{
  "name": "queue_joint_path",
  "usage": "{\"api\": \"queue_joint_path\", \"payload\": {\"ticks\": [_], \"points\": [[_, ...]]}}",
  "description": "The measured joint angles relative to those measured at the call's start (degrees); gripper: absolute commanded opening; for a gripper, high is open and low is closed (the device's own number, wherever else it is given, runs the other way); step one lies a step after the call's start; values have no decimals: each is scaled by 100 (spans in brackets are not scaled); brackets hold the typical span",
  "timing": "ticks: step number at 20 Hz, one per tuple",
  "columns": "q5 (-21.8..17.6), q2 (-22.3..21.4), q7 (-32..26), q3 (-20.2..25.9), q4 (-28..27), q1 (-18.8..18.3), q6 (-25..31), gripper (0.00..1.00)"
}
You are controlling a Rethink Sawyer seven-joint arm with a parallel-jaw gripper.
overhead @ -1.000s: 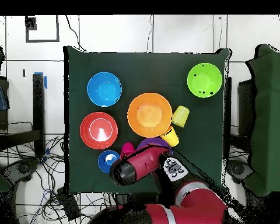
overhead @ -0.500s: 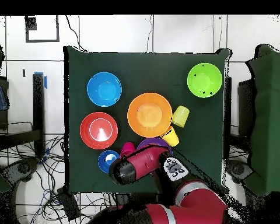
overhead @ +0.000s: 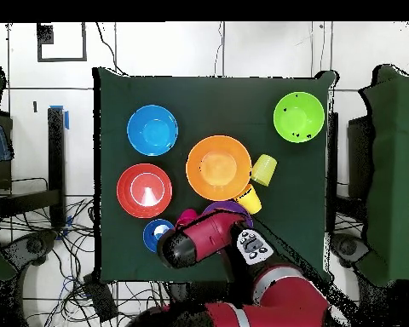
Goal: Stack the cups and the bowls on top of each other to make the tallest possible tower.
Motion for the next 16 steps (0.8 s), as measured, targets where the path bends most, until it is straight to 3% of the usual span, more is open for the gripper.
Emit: {"api": "queue_joint_path", "payload": {"ticks": [16], "points": [[505, -323, 0, 89, -53, -70, 130, 0]]}}
